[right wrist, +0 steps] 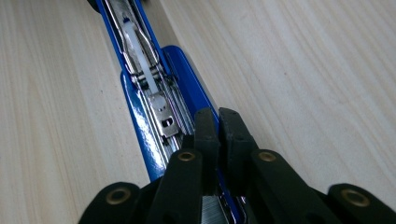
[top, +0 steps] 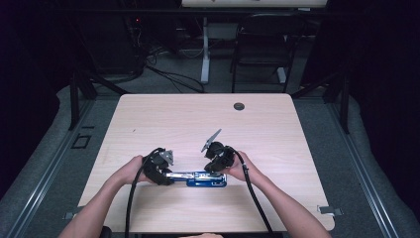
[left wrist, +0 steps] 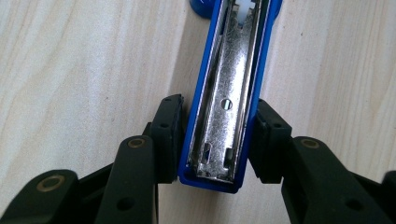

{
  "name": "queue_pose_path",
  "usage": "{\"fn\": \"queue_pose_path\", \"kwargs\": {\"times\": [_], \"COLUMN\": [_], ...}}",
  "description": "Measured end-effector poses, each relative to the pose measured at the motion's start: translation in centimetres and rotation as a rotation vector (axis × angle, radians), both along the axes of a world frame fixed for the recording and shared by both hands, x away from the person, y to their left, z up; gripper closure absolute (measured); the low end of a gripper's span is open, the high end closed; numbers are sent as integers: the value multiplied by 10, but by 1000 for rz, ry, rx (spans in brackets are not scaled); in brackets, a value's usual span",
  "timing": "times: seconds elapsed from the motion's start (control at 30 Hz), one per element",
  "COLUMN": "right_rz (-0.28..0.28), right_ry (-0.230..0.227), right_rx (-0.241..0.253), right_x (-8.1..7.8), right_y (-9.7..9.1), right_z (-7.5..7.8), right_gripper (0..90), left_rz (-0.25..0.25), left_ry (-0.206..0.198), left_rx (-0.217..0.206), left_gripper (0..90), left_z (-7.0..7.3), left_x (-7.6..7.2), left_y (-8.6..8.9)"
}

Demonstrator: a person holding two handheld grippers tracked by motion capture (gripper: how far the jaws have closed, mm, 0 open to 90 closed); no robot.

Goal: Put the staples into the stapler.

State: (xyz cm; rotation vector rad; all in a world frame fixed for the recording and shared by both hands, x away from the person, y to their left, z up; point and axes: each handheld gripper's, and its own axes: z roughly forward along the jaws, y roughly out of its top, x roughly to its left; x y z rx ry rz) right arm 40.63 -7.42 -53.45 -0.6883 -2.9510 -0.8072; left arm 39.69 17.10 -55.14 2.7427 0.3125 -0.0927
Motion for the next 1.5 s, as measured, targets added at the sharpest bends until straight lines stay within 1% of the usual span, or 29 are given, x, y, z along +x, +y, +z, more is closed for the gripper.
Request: {"fn": "queue_pose_path", "kwargs": {"times": [0.03, 0.07, 0.17, 0.23, 0.27, 0.33, 0.4, 0.47, 0.5, 0.57, 0.6, 0.63, 0.7, 0.77, 0.83, 0.9, 0.97, 1.1, 1.33, 1.5], "right_rz": [2, 7, 14, 4, 2, 7, 23, 23, 19, 14, 10, 0, 0, 22, 29, 32, 22, 22, 24, 14], "right_ry": [0, -6, -1, -8, -10, -14, -17, -16, -9, -3, -8, -3, -3, 13, 22, 18, 37, 56, 52, 59], "right_rx": [6, -9, -14, -2, 12, 19, 5, -9, -10, -16, -21, 1, 15, -2, -24, -38, -51, -86, -128, -141], "right_x": [-1, -1, -1, -2, -2, -3, -5, -5, -4, -4, -3, -3, -3, -4, -5, -6, -5, -3, -3, -3], "right_y": [1, 2, 1, 1, 1, 3, 5, 6, 5, 4, 3, 3, 3, 5, 6, 7, 7, 3, 1, -1], "right_z": [0, 2, 3, 4, 5, 5, 5, 5, 5, 6, 7, 7, 8, 6, 4, 5, 6, 9, 11, 12], "right_gripper": [867, 867, 860, 846, 843, 837, 841, 855, 857, 849, 843, 831, 828, 822, 826, 840, 845, 847, 852, 849], "left_rz": [0, 0, 0, -3, -1, -2, -3, 1, 1, 1, 1, 0, 2, 2, 2, 2, 1, 2, 3, 3], "left_ry": [0, 0, -1, -2, -1, -1, -1, 0, 1, 1, 1, 1, 2, 2, 2, 2, 1, 1, 3, 4], "left_rx": [-1, -1, 0, 3, 2, 3, 3, 0, 0, 0, 0, 0, 0, 0, 0, 0, 0, 0, 0, 0], "left_gripper": [599, 599, 599, 599, 599, 599, 599, 599, 599, 599, 599, 599, 599, 599, 599, 599, 599, 599, 599, 600], "left_z": [0, 0, 0, 0, 0, 0, 0, 0, 0, 0, 0, 0, 0, 0, 0, 0, 0, 0, 0, 0], "left_x": [0, 0, 0, 0, 0, 0, 0, 0, 0, 0, 0, 0, 0, 0, 0, 0, 0, 0, 0, 0], "left_y": [0, 0, 0, 0, 0, 0, 0, 0, 0, 0, 0, 0, 0, 0, 0, 0, 0, 0, 0, 0]}}
